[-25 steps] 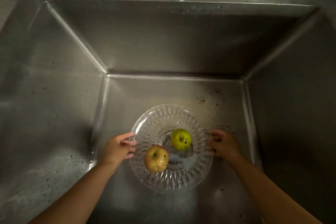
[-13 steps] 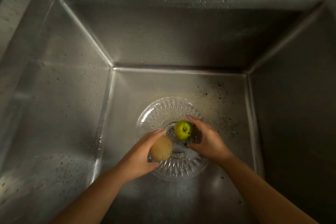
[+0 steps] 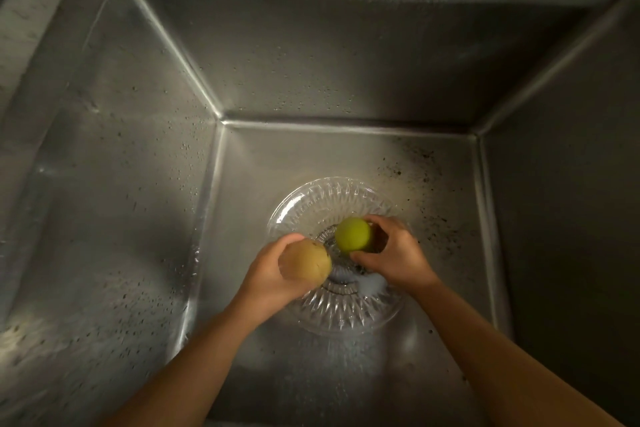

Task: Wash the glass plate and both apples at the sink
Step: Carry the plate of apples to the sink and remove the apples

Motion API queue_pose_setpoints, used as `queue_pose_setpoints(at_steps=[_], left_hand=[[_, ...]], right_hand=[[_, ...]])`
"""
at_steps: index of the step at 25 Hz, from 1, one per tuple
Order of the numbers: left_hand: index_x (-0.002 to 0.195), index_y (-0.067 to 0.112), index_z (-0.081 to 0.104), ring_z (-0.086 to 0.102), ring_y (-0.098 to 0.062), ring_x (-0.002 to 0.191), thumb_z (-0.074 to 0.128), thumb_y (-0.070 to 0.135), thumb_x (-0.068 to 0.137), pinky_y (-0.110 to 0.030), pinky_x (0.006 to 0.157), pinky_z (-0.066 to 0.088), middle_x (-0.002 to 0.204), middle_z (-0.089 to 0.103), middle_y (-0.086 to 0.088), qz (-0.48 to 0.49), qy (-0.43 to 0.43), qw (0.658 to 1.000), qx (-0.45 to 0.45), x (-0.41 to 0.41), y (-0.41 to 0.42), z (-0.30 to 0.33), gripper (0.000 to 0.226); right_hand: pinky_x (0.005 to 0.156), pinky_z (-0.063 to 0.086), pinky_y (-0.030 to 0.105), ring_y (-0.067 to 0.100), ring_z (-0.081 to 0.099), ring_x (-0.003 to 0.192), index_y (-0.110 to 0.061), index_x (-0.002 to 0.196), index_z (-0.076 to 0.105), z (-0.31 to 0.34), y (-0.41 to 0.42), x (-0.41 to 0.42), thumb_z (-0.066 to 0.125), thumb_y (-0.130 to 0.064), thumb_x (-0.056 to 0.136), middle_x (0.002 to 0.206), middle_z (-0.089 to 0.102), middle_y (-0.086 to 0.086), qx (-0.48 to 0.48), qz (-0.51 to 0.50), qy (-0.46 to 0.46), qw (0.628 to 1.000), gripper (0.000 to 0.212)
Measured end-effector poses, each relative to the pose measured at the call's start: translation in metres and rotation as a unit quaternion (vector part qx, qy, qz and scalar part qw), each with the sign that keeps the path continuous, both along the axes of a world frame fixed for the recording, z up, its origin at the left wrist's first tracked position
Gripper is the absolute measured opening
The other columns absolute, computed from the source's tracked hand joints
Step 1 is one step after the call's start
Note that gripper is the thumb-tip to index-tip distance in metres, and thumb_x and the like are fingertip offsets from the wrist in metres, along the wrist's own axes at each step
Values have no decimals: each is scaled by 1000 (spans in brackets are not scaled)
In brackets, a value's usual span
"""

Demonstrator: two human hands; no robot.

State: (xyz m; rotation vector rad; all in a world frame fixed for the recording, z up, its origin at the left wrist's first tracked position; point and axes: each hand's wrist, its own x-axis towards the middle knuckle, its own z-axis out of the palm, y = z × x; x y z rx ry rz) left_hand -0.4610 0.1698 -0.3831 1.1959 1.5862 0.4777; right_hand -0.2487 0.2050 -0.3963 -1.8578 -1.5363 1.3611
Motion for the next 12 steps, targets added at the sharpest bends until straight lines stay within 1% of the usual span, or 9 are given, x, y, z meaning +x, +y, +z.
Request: queue_pose_setpoints(at_steps=[1, 2, 3, 4, 5, 7, 9, 10, 12], left_hand=[[108, 36, 54, 61, -13, 97, 81, 6, 60, -26, 80, 55, 111, 58, 0, 39, -15, 999, -7, 0, 0, 5, 62], [103, 41, 53, 62, -5, 90, 81, 6, 60, -18, 72, 53, 105, 60, 6, 73, -26, 997, -7, -1, 0, 13, 62], [99, 45, 53, 63, 2, 82, 81, 6, 60, -10, 65, 50, 100, 59, 13, 103, -36, 994, -5, -2, 0, 23, 62], [95, 46, 54, 63, 7, 77, 81, 6, 60, -5, 59, 47, 97, 59, 17, 131, -45, 990, 0, -3, 1, 35, 60], [92, 46, 55, 63, 8, 74, 81, 5, 59, -3, 57, 46, 96, 59, 18, 156, -55, 986, 6, -6, 1, 52, 59], [91, 44, 56, 65, 0, 82, 83, 6, 58, -6, 61, 48, 99, 61, 15, 197, -83, 977, 20, -10, 3, 88, 57], [97, 41, 56, 65, -10, 93, 83, 14, 53, -14, 70, 49, 107, 63, 6, 225, -100, 969, 34, -20, 5, 133, 59], [102, 39, 56, 65, -13, 97, 81, 17, 50, -18, 75, 49, 110, 63, 3, 235, -104, 965, 49, -30, 8, 159, 61], [106, 35, 55, 65, -14, 97, 77, 18, 49, -20, 77, 50, 112, 64, -1, 262, -111, 955, 84, -53, 13, 207, 64]], right_hand=[[93, 51, 35, 21, 58, 104, -18, 120, 58, 2, 1, 0, 82, -18, 62, 113, 56, 5, -8, -5, 1, 1000, 63], [92, 52, 34, 22, 59, 103, -17, 119, 58, 6, 0, 0, 82, -18, 62, 115, 58, 7, -14, -13, 10, 1000, 62], [88, 53, 30, 21, 61, 101, -17, 118, 59, 10, -1, -1, 82, -18, 62, 115, 60, 8, -17, -24, 24, 999, 60], [85, 52, 26, 19, 62, 99, -18, 117, 59, 19, -3, -4, 82, -19, 63, 114, 62, 8, -17, -37, 38, 998, 59], [83, 51, 24, 17, 63, 98, -20, 116, 59, 33, -3, -8, 82, -21, 62, 114, 63, 7, -12, -47, 50, 998, 58], [87, 52, 27, 17, 64, 99, -20, 117, 60, 68, 3, -21, 83, -21, 62, 112, 65, 6, 5, -59, 75, 995, 59], [89, 53, 31, 17, 65, 98, -21, 114, 61, 112, 13, -40, 82, -19, 62, 109, 67, 6, 26, -58, 107, 992, 56], [87, 53, 28, 15, 66, 96, -23, 111, 62, 138, 20, -52, 82, -16, 63, 107, 68, 6, 38, -57, 127, 990, 53], [77, 51, 13, 4, 66, 87, -30, 99, 63, 187, 33, -76, 81, -10, 63, 97, 70, 0, 64, -46, 166, 983, 45]])
